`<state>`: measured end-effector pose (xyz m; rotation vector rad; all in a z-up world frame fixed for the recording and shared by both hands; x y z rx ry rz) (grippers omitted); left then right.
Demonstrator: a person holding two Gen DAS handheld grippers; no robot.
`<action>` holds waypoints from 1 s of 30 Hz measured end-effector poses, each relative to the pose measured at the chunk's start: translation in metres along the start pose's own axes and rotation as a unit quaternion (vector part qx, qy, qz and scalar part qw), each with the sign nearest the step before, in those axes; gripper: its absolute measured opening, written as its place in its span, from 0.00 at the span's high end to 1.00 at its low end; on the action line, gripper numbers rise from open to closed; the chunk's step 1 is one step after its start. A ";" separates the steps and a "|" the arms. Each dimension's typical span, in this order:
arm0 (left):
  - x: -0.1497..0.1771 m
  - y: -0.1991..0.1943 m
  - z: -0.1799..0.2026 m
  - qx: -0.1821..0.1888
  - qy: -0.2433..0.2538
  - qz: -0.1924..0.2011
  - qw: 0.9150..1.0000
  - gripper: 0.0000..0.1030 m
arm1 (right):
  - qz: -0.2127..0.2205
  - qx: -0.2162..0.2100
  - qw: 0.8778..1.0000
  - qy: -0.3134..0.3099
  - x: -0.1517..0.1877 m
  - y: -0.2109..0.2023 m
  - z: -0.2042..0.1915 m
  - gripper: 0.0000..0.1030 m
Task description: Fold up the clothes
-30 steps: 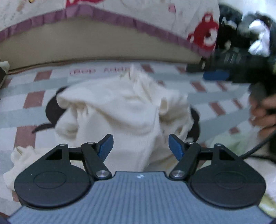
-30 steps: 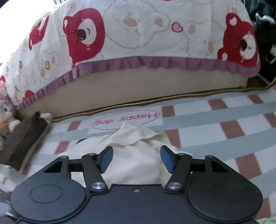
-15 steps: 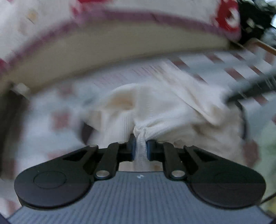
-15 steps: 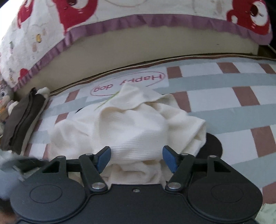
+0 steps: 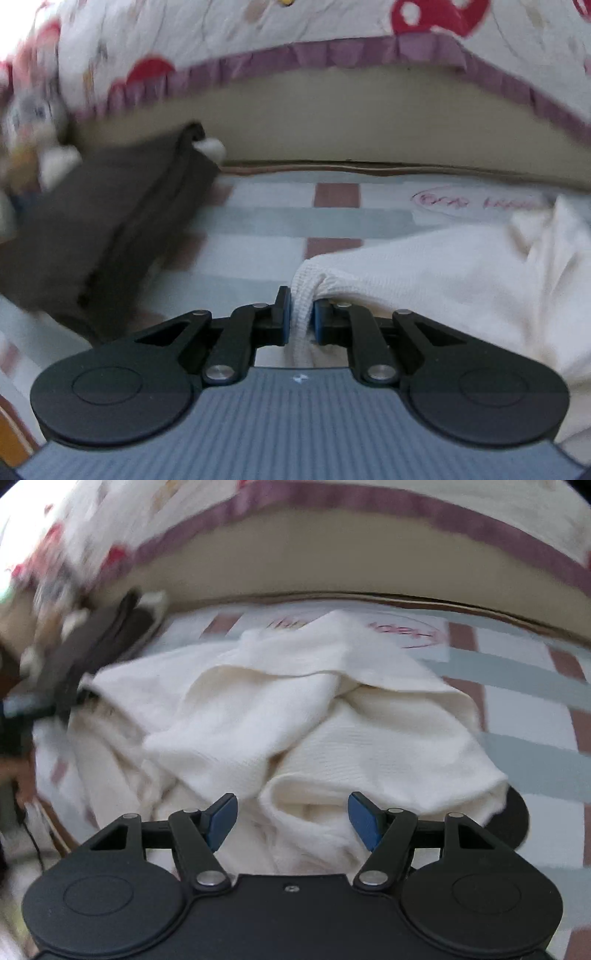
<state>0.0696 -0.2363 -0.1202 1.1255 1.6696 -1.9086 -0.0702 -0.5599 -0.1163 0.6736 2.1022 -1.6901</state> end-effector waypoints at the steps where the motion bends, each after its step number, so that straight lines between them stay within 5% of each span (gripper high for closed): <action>1: -0.004 -0.002 -0.001 0.005 -0.005 0.011 1.000 0.89 | -0.009 0.014 1.000 -0.008 0.000 0.006 -0.003 0.30; 5: -0.009 -0.005 0.010 -0.015 0.030 0.039 0.999 0.89 | -0.044 0.070 0.996 -0.041 0.002 0.032 -0.013 0.22; 9: -0.003 -0.006 0.031 -0.026 0.093 0.059 0.994 0.88 | -0.120 0.204 0.970 -0.050 0.010 0.065 -0.003 0.18; 10: -0.005 -0.007 0.033 -0.016 0.096 0.066 0.993 0.86 | -0.121 0.192 0.973 -0.028 0.009 0.065 0.003 0.23; 14: -0.012 -0.010 0.031 0.004 0.083 0.087 0.993 0.87 | -0.064 0.108 0.989 0.082 0.000 0.038 0.023 0.75; 20: -0.008 -0.014 0.034 -0.055 0.105 0.114 0.986 0.89 | 0.036 0.150 0.986 0.068 -0.012 0.003 0.022 0.82; 26: -0.013 -0.059 0.012 -0.083 0.066 0.212 0.971 0.90 | 0.103 0.224 0.969 -0.024 -0.023 -0.026 0.003 0.84; 30: -0.011 -0.104 -0.003 -0.081 0.045 0.288 0.953 0.90 | 0.134 0.238 0.959 -0.075 -0.037 -0.059 -0.012 0.84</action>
Point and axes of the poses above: each gripper's, at about its wrist camera, not at the fingertips, and y roughly the way its jaws point, z to its right, x to its underside, the point moved 2 cm from there along y, roughly the way its jaws point, and after that the axes turned 1 degree about x, right-handed, at the moved point
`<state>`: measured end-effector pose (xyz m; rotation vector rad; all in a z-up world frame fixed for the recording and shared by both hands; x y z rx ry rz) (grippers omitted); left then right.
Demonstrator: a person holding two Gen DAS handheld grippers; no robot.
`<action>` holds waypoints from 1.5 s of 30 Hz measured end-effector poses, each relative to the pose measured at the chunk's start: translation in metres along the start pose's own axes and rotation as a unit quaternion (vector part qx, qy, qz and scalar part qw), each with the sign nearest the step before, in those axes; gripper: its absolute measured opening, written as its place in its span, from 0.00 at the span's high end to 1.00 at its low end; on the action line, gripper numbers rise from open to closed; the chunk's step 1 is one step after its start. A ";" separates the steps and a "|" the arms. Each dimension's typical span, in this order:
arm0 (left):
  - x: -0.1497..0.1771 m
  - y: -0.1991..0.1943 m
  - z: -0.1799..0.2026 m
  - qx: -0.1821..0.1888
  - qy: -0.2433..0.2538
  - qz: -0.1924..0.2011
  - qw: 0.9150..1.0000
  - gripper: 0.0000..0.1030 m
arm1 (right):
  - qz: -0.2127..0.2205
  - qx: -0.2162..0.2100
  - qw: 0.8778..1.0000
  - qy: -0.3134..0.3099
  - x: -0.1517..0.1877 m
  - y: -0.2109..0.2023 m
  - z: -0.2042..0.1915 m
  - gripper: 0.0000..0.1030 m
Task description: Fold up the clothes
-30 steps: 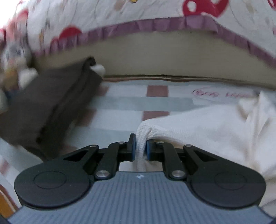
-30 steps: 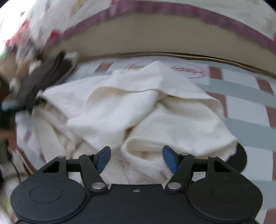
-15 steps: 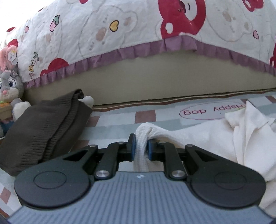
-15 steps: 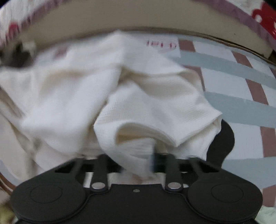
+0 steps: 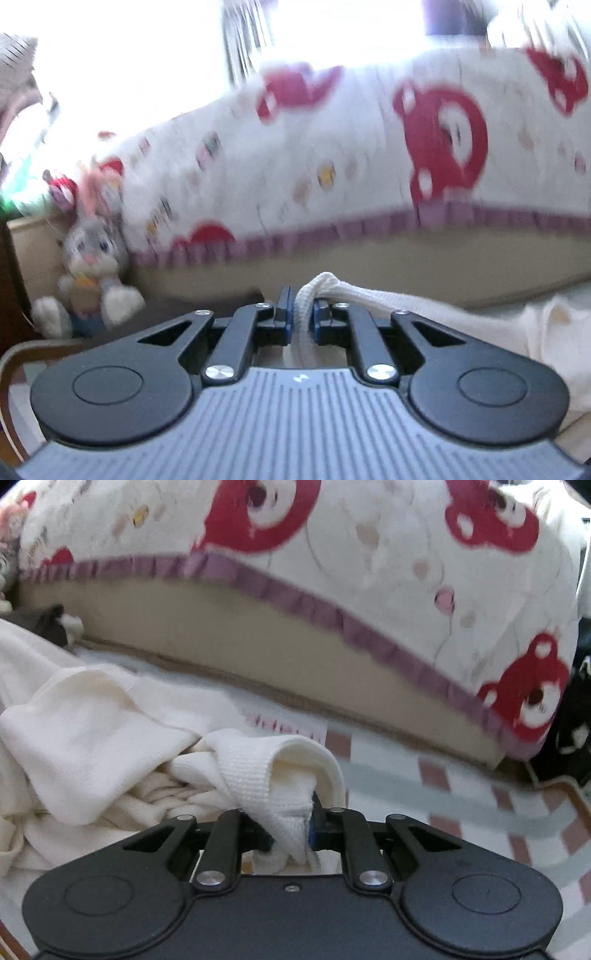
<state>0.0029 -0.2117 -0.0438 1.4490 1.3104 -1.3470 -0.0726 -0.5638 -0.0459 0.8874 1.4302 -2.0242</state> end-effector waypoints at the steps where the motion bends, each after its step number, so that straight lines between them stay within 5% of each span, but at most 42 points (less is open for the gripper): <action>1: -0.006 -0.009 -0.006 -0.003 -0.008 0.014 1.000 0.90 | 0.012 0.004 1.000 0.003 -0.006 -0.009 0.006 0.84; 9: -0.022 -0.026 -0.040 0.015 -0.091 0.012 0.996 0.90 | 0.102 0.051 0.993 0.000 -0.060 -0.077 0.062 0.85; 18: -0.058 -0.053 -0.062 0.021 -0.149 0.026 0.988 0.90 | 0.131 0.053 0.990 0.004 -0.087 -0.128 0.105 0.84; 21: -0.048 -0.016 -0.073 0.023 -0.183 -0.035 0.982 0.90 | 0.092 0.010 0.996 0.008 -0.085 -0.096 0.119 0.68; 22: -0.035 0.005 -0.072 0.016 -0.181 -0.068 0.981 0.90 | 0.083 -0.006 0.996 0.027 -0.082 -0.077 0.126 0.49; 23: -0.021 0.023 -0.068 0.009 -0.172 -0.097 0.980 0.90 | 0.072 -0.012 0.996 0.052 -0.076 -0.055 0.131 0.41; 27: 0.043 0.077 -0.042 -0.040 -0.069 -0.195 0.977 0.90 | -0.009 0.043 0.996 0.083 -0.049 0.031 0.112 0.41; 29: 0.061 0.094 -0.036 -0.059 -0.036 -0.242 0.968 0.90 | -0.005 0.069 0.995 0.073 -0.033 0.052 0.095 0.40; 31: 0.063 0.100 -0.046 -0.052 -0.079 -0.250 0.964 0.90 | -0.013 0.059 0.996 0.061 -0.020 0.070 0.084 0.40; 36: 0.064 0.099 -0.052 -0.063 -0.080 -0.254 0.962 0.87 | -0.062 -0.095 0.979 0.169 0.005 0.075 0.100 0.38; 38: 0.064 0.098 -0.055 -0.067 -0.085 -0.259 0.960 0.85 | -0.095 -0.174 0.958 0.207 0.016 0.077 0.099 0.38; 41: 0.064 0.097 -0.062 -0.073 -0.095 -0.267 0.956 0.66 | -0.152 -0.261 0.923 0.236 0.031 0.087 0.083 0.38; 43: 0.064 0.095 -0.075 -0.075 -0.141 -0.267 0.950 0.37 | -0.173 -0.268 0.922 0.217 0.033 0.093 0.070 0.38; 45: 0.066 0.091 -0.087 -0.044 -0.198 -0.269 0.941 0.36 | -0.188 -0.243 0.936 0.173 0.034 0.095 0.056 0.38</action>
Point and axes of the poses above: each gripper's, at about its wrist camera, not at the fingertips, and y roughly the way its jaws point, z to its right, x to its underside, the point moved 2 cm from there along y, roughly the way its jaws point, and after that the axes turned 1 degree about x, right-handed, at the moved point
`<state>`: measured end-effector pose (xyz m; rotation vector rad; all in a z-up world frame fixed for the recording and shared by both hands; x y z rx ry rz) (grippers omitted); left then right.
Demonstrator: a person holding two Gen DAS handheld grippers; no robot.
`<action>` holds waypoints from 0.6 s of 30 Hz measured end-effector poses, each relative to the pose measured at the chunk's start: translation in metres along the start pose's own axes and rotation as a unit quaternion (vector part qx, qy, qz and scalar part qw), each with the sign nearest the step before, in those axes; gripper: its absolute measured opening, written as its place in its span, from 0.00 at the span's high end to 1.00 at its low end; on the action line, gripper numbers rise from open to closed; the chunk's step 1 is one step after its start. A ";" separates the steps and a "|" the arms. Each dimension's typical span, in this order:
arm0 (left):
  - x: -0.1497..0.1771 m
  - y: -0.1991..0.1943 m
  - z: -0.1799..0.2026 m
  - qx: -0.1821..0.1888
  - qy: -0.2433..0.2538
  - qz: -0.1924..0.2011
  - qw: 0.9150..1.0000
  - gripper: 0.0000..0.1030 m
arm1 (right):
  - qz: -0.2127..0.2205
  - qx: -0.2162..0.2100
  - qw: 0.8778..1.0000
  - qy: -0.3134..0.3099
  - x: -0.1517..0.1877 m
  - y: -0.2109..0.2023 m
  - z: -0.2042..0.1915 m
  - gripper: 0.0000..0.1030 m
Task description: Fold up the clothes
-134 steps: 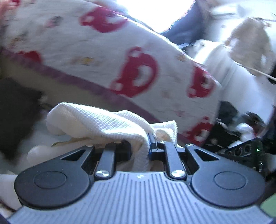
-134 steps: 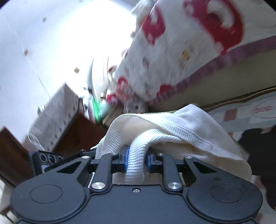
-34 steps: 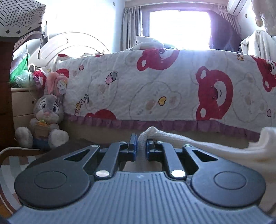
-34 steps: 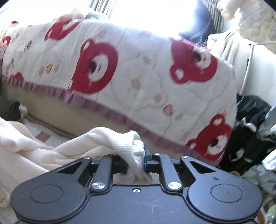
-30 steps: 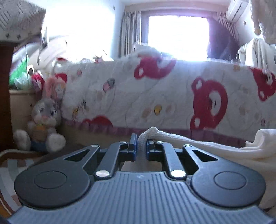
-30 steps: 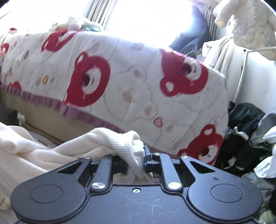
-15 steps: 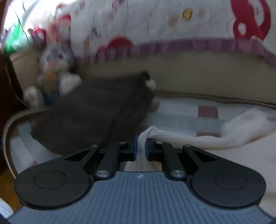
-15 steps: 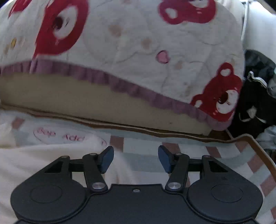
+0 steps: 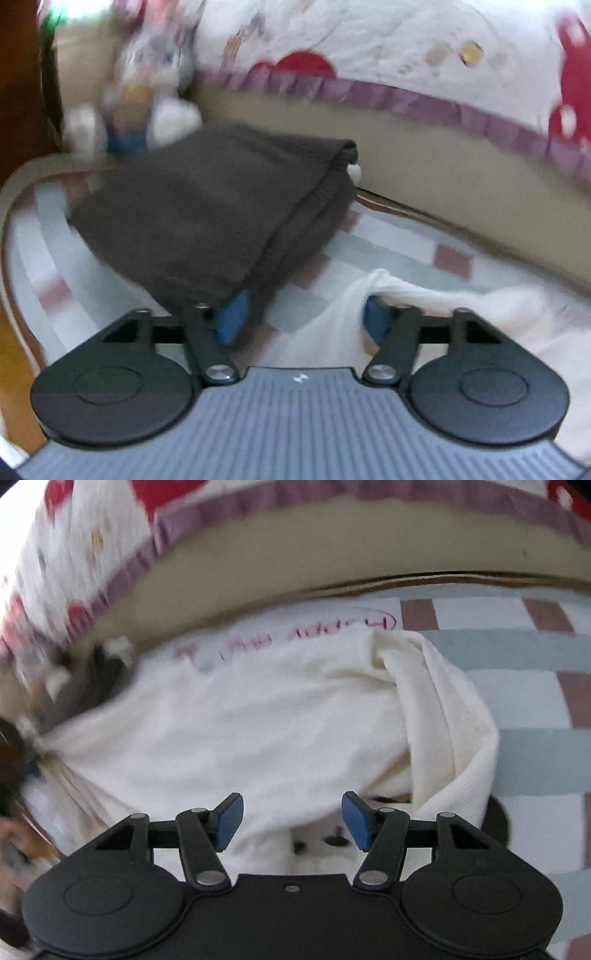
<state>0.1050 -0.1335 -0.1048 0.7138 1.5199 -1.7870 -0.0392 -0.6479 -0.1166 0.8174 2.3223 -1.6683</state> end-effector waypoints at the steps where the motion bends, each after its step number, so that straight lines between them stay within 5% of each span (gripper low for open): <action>1: 0.001 -0.002 -0.005 0.025 -0.017 -0.005 1.000 0.37 | -0.010 0.020 1.000 -0.020 0.001 0.005 -0.005 0.38; 6: 0.014 -0.022 0.020 0.140 0.043 -0.024 0.989 0.36 | -0.034 -0.013 0.999 -0.014 0.006 0.018 -0.008 0.38; 10: 0.040 -0.024 0.044 0.266 0.026 -0.095 0.959 0.35 | -0.066 -0.053 0.996 0.000 0.008 0.033 -0.005 0.37; 13: 0.054 -0.026 0.074 0.255 0.116 -0.103 0.954 0.35 | -0.092 -0.079 0.993 -0.002 0.014 0.050 -0.008 0.37; 15: 0.061 -0.034 0.089 0.246 0.173 -0.083 0.950 0.35 | -0.100 -0.080 0.991 -0.027 0.022 0.061 -0.016 0.54; 17: 0.068 -0.040 0.096 0.262 0.198 -0.083 0.941 0.35 | -0.111 -0.071 0.987 -0.087 0.026 0.070 -0.031 0.83; 18: 0.071 -0.043 0.099 0.271 0.207 -0.086 0.936 0.35 | -0.097 -0.091 0.988 -0.084 0.024 0.064 -0.033 0.84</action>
Point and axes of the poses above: each gripper's, at about its wrist camera, not at the fingertips, and y roughly the way its jaws point, z to its right, x to its underside, the point moved 2 cm from there along y, roughly the way its jaws point, and after that the axes turned 1 degree about x, right-handed, at the moved point
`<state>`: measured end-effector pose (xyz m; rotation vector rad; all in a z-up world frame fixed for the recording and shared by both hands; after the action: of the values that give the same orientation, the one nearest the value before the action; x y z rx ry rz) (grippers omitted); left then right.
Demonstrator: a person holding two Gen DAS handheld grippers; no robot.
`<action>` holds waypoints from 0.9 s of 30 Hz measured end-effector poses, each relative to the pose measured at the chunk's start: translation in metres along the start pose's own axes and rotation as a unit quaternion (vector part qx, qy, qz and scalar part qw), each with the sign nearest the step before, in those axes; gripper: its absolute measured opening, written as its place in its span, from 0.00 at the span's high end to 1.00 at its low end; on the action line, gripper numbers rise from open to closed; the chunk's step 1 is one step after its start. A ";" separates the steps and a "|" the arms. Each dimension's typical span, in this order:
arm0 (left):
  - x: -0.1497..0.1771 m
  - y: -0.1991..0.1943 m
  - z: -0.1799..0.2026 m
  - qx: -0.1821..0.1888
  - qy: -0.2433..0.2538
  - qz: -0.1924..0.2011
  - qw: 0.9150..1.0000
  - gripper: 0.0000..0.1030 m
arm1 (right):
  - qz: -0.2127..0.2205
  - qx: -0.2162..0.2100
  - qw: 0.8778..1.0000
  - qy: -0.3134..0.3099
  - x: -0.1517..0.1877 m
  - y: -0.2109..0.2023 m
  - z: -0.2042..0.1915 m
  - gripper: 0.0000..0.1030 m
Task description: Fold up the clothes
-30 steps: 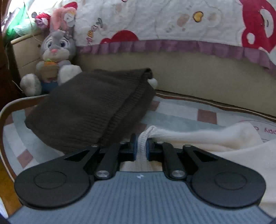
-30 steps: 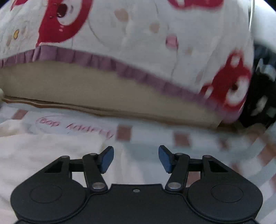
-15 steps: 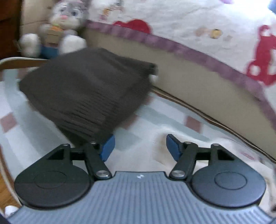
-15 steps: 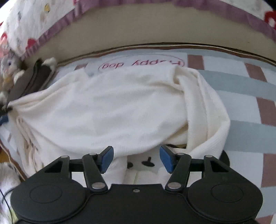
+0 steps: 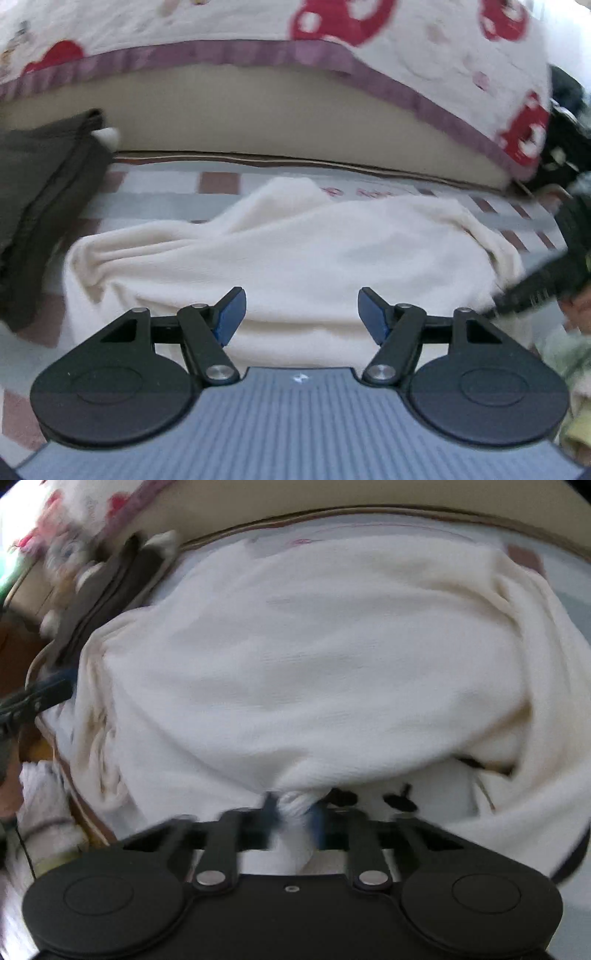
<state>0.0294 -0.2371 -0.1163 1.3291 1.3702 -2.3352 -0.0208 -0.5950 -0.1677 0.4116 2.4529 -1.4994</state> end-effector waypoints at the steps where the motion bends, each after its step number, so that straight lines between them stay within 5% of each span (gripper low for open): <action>1: 0.002 -0.001 0.004 0.011 0.005 -0.003 1.000 0.35 | 0.016 -0.018 1.000 0.001 -0.001 -0.006 -0.003 0.85; 5: 0.008 -0.006 0.026 0.048 0.055 -0.001 0.997 0.35 | 0.126 -0.097 0.987 0.033 -0.005 -0.051 -0.002 0.85; 9: 0.014 0.000 0.056 0.051 0.143 -0.013 0.988 0.28 | 0.240 -0.148 0.957 0.063 -0.001 -0.094 0.008 0.85; 14: 0.038 0.048 0.089 -0.080 0.250 -0.053 0.963 0.27 | 0.266 -0.135 0.953 0.058 -0.006 -0.095 0.005 0.85; 21: 0.037 0.073 0.087 -0.124 0.249 -0.047 0.959 0.28 | 0.297 -0.178 0.938 0.014 0.001 -0.115 -0.012 0.85; 23: 0.038 0.071 0.082 -0.115 0.248 -0.048 0.961 0.47 | 0.301 -0.191 0.934 0.002 0.003 -0.121 -0.016 0.85; 24: 0.037 0.069 0.081 -0.115 0.245 -0.048 0.962 0.72 | 0.303 -0.207 0.930 -0.012 0.005 -0.124 -0.019 0.85; 25: 0.034 0.065 0.080 -0.118 0.238 -0.042 0.963 0.86 | 0.305 -0.221 0.926 -0.028 0.006 -0.126 -0.022 0.85; 27: 0.027 0.053 0.080 -0.128 0.224 -0.013 0.966 0.88 | 0.310 -0.230 0.921 -0.056 0.007 -0.129 -0.029 0.85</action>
<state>-0.0103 -0.3199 -0.1542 1.8298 1.7430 -1.8491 -0.0756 -0.6242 -0.0504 0.8656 2.1777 -0.6492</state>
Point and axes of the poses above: each gripper's, at about its wrist camera, not at the fingertips, and y roughly the way its jaws point, z to its right, x to its underside, the point moved 2 cm from there along y, roughly the way its jaws point, and after that the axes turned 1 degree about x, right-handed, at the moved point
